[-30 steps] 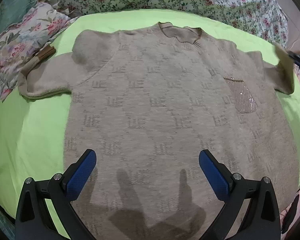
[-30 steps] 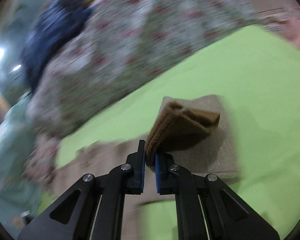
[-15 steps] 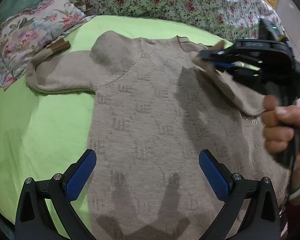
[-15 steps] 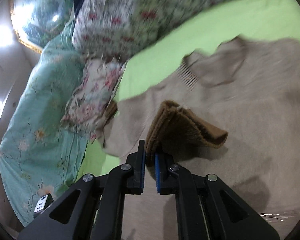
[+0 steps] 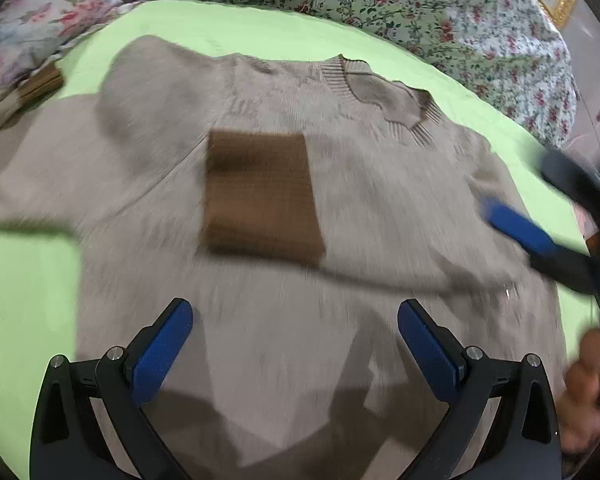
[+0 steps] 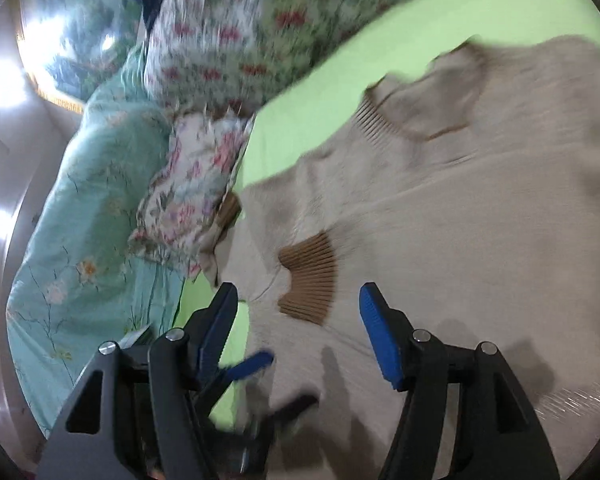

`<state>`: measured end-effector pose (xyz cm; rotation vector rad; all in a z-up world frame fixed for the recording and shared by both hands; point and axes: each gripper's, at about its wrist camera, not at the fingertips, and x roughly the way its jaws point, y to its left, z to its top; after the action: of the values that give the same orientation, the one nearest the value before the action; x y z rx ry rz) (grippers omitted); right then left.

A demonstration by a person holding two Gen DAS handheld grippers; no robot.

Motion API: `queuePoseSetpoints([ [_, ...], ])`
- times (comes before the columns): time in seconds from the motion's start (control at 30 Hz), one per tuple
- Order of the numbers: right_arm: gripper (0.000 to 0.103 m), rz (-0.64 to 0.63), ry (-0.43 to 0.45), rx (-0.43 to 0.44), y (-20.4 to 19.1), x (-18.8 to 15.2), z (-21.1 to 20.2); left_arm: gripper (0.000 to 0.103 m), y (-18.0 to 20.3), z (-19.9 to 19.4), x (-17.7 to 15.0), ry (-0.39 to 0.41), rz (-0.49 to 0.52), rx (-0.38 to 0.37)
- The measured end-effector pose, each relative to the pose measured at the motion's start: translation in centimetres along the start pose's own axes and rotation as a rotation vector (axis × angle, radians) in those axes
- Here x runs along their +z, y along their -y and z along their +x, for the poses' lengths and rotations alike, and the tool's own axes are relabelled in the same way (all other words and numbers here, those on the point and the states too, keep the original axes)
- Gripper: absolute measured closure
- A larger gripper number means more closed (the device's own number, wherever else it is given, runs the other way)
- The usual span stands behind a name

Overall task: Fold small clothes
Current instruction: 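Carry the sleeve cuff across the sweater body with the right gripper, then grasp the other brown sleeve cuff with the left gripper while the right gripper releases its sleeve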

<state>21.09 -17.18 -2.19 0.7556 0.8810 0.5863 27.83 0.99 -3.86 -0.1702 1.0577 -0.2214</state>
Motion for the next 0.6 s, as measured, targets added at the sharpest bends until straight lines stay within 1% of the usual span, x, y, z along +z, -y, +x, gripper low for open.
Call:
queuePoseSetpoints([
  [0.1, 0.036, 0.026, 0.064, -0.044, 1.5, -1.1, -4.0, 0.003, -0.4, 1.3, 2.1, 0.024, -0.042, -0.016],
  [0.17, 0.035, 0.041, 0.111, -0.087, 2.6, -2.1, -6.9, 0.013, -0.5, 1.3, 2.9, 0.058, -0.061, -0.044],
  [0.2, 0.035, 0.046, 0.134, -0.108, 3.1, -2.5, -8.2, 0.029, -0.5, 1.4, 3.3, 0.070, -0.064, -0.058],
  [0.23, 0.035, 0.051, 0.159, -0.131, 3.6, -2.9, -9.5, 0.053, -0.5, 1.6, 3.6, 0.074, -0.068, -0.068],
  [0.27, 0.035, 0.059, 0.180, -0.157, 4.2, -3.2, -10.6, 0.070, -0.4, 1.7, 3.8, 0.072, -0.071, -0.073],
  [0.3, 0.035, 0.065, 0.199, -0.176, 4.6, -3.3, -11.5, 0.096, -0.4, 1.8, 4.0, 0.060, -0.070, -0.073],
  [0.33, 0.035, 0.067, 0.219, -0.194, 5.1, -3.4, -12.6, 0.097, -0.4, 1.5, 4.1, 0.064, -0.072, -0.073],
  [0.4, 0.035, 0.053, 0.244, -0.246, 5.6, -3.1, -14.3, 0.097, -0.7, -0.8, 3.8, 0.149, -0.066, -0.080],
  [0.47, 0.035, 0.042, 0.278, -0.322, 6.2, -2.3, -15.9, 0.097, -0.9, -2.4, 3.6, 0.212, -0.050, -0.053],
  [0.5, 0.035, 0.040, 0.294, -0.347, 6.6, -1.9, -16.4, 0.097, -1.2, -2.4, 3.4, 0.215, -0.042, -0.034],
  [0.53, 0.035, 0.037, 0.307, -0.367, 7.2, -1.2, -16.8, 0.096, -1.5, -2.0, 3.4, 0.199, -0.039, -0.023],
  [0.6, 0.035, 0.040, 0.296, -0.409, 8.4, 0.4, -16.5, 0.096, -2.4, -0.7, 3.2, 0.140, -0.060, -0.011],
])
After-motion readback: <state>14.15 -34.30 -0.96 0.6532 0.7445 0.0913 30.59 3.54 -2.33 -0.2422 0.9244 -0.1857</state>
